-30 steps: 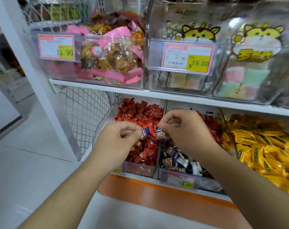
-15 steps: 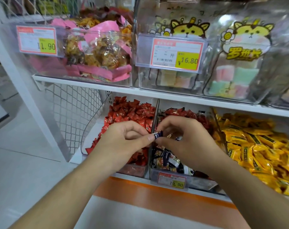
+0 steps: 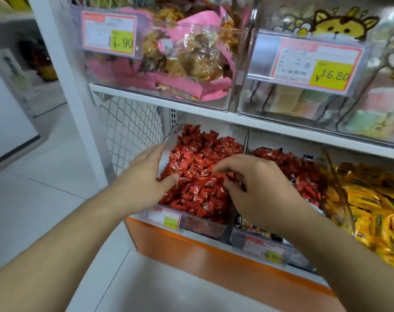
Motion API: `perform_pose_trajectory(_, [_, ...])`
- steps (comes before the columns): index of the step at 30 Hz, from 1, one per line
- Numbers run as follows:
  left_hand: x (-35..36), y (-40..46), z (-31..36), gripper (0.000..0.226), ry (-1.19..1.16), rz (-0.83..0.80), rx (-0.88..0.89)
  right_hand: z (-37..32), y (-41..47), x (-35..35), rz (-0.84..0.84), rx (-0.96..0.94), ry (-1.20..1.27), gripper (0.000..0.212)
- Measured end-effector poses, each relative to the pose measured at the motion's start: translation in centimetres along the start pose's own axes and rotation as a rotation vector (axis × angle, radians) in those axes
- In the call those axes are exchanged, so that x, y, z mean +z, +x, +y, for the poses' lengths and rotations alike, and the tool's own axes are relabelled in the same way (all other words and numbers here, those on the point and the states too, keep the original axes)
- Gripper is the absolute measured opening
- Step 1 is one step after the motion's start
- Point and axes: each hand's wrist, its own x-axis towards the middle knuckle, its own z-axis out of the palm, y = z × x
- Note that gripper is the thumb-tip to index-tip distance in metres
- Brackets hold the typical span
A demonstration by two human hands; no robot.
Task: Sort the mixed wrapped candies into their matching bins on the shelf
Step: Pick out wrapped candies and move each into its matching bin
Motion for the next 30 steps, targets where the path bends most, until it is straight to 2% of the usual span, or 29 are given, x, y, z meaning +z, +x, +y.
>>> perform_pose_trajectory(4, [0.9, 0.5, -1.1, 0.085, -0.082, -0.088, -0.028, -2.3, 4.8, 3.8, -0.378, 0.007, 0.066, 0.039])
perform_pose_trajectory(7, [1.1, 0.8, -1.6, 0.083, -0.192, -0.11, -0.05, -1.5, 7.4, 6.0, -0.685, 0.051, -0.013, 0.044])
perform_pose_trajectory(10, [1.3, 0.9, -2.1, 0.084, -0.198, -0.118, -0.043, -0.6, 8.9, 6.7, -0.82, 0.042, -0.152, 0.063])
perform_pose_trajectory(13, [1.4, 1.0, -2.1, 0.086, -0.197, -0.125, -0.041, 0.1, 9.9, 6.3, -0.818, 0.045, -0.183, 0.077])
perform_pose_trajectory(19, [1.3, 0.8, -1.9, 0.083, -0.208, -0.133, -0.043, 0.7, 10.4, 5.9, -0.817, 0.059, -0.19, 0.083])
perform_pose_trajectory(23, [1.2, 0.7, -1.8, 0.082, -0.206, -0.134, -0.051, 0.7, 10.1, 5.6, -0.734, 0.053, -0.155, 0.089])
perform_pose_trajectory(27, [1.2, 0.6, -1.7, 0.08, -0.201, -0.14, -0.061, 0.5, 10.0, 4.9, -0.705, 0.021, -0.125, 0.085])
perform_pose_trajectory(30, [1.1, 0.7, -1.6, 0.08, -0.188, -0.146, -0.064, 0.6, 10.6, 3.9, -0.709, 0.017, -0.038, 0.07])
